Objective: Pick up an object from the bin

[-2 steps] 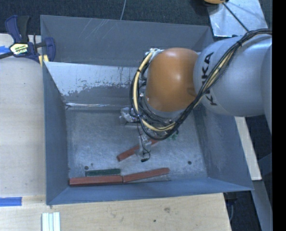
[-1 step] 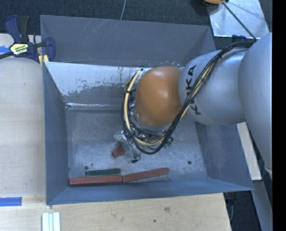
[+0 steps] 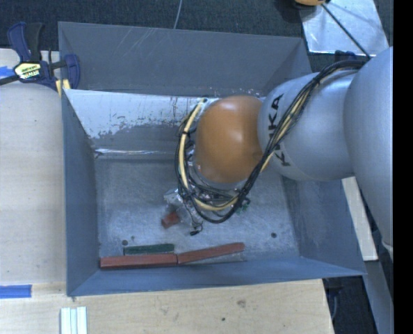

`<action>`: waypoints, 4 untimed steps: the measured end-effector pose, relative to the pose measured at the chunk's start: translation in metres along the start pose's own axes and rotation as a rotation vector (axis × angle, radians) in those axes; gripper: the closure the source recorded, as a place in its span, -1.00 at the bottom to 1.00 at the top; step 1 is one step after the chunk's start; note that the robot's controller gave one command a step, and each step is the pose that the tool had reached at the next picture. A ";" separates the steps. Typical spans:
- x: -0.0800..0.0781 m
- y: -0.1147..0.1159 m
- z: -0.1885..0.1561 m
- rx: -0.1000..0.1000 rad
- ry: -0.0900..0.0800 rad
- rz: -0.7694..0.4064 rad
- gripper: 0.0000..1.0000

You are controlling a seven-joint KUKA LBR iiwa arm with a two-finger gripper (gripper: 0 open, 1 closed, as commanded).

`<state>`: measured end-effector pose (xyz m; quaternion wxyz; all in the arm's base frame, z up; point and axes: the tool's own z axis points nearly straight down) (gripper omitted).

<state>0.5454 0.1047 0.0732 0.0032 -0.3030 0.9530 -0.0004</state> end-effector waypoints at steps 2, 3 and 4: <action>-0.022 0.024 -0.139 -0.003 0.003 -0.035 -1.00; -0.022 0.023 -0.139 -0.003 0.003 -0.035 -1.00; -0.011 0.016 -0.088 0.000 -0.004 -0.098 -1.00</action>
Offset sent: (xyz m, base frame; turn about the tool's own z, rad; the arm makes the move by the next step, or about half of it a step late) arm 0.0000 0.0000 0.0000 0.0000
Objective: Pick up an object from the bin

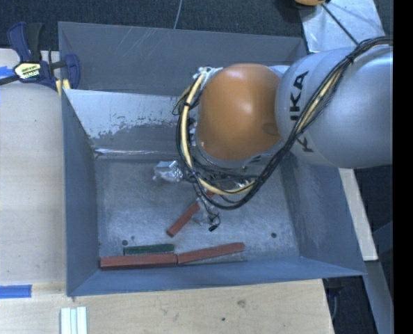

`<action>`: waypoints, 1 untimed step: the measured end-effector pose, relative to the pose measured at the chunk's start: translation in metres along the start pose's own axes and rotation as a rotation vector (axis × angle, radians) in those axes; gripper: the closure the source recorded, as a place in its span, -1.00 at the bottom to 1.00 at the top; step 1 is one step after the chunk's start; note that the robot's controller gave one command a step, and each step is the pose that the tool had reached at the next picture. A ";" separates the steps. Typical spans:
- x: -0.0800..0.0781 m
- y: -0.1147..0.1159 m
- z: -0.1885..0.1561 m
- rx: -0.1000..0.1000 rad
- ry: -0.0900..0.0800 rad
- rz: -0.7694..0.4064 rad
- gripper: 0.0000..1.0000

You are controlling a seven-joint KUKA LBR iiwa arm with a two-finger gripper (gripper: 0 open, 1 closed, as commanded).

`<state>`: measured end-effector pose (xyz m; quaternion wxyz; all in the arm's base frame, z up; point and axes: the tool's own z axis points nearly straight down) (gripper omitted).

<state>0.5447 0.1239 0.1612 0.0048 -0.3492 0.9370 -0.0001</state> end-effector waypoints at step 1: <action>-0.006 -0.022 0.088 -0.002 0.002 -0.184 1.00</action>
Offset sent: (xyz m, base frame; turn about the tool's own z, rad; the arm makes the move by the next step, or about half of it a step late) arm 0.0000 0.0000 0.0000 0.0000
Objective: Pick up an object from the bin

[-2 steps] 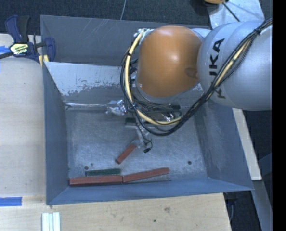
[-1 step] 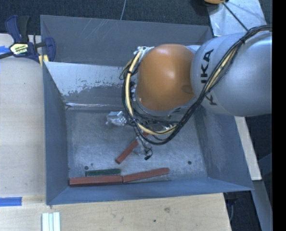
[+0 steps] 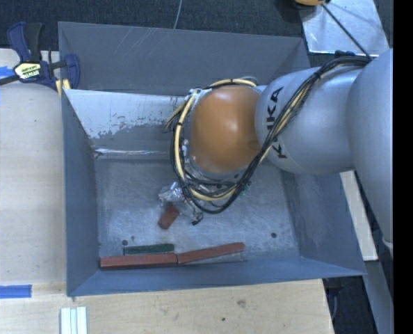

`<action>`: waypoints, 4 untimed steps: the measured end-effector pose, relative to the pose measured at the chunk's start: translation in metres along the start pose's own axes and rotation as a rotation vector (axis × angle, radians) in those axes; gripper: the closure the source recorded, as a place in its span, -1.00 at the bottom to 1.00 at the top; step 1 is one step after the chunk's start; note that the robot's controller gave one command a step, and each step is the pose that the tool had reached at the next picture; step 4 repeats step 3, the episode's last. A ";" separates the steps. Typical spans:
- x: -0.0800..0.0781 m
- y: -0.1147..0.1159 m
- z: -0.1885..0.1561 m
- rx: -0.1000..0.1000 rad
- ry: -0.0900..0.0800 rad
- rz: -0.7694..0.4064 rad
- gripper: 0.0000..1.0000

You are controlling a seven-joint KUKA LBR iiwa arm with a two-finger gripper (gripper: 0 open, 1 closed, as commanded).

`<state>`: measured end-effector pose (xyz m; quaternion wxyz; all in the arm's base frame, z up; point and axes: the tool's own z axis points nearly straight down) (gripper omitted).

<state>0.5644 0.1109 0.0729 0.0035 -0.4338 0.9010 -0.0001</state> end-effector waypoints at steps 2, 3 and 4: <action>-0.004 -0.033 -0.163 0.003 -0.002 0.015 1.00; -0.003 -0.032 -0.162 0.000 0.001 0.015 1.00; -0.003 -0.032 -0.162 0.000 0.001 0.015 1.00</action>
Offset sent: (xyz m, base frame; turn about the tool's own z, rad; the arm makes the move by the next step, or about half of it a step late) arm 0.0248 -0.0181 0.1601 0.0110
